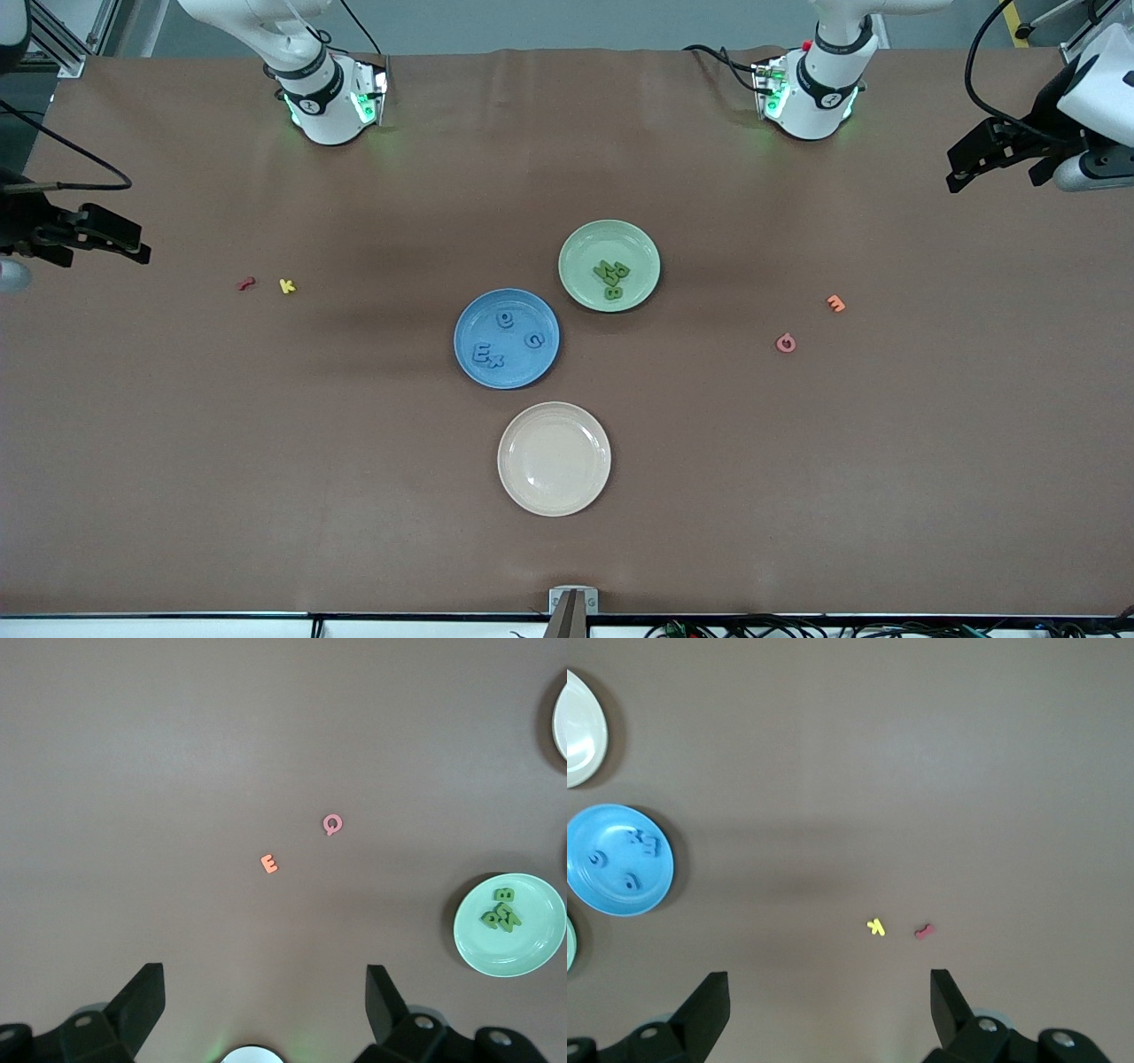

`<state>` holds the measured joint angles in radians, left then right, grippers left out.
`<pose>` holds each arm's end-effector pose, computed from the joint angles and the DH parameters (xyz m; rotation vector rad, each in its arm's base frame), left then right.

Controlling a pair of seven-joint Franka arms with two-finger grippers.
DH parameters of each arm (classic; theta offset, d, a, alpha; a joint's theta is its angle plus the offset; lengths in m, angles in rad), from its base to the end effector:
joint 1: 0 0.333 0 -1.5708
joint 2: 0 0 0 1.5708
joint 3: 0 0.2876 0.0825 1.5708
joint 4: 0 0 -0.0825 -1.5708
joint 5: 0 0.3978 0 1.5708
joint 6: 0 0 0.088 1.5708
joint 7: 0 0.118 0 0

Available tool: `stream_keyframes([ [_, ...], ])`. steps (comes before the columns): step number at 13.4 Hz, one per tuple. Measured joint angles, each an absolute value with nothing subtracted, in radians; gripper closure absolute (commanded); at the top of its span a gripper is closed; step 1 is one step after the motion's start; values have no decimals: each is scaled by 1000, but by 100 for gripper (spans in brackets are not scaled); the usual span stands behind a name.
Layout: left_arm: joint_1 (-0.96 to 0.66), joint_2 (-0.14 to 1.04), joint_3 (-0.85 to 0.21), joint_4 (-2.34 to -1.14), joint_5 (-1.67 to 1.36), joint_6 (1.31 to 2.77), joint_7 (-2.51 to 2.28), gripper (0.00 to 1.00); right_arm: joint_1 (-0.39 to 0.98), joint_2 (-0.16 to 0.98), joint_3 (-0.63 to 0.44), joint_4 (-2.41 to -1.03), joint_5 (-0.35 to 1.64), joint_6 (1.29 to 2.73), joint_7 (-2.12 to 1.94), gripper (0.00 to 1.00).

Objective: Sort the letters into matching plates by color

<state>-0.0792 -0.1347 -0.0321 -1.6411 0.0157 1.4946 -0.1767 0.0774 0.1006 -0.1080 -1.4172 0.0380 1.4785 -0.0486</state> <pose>0.5183 -0.0570 0.6180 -3.1183 -0.1042 0.0139 0.5869 -0.0101 0.5933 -3.1123 -0.0328 0.0586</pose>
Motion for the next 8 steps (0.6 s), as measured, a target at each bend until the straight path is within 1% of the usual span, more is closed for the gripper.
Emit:
stream_keyframes([
  [3,-79,-135,-32,-1641,16,1495,-177,0,77,100,-108,-1389,38,1478,-49,0],
  [8,-79,-135,-32,-1642,16,1495,-177,0,63,101,-112,-1387,36,1478,-49,0],
])
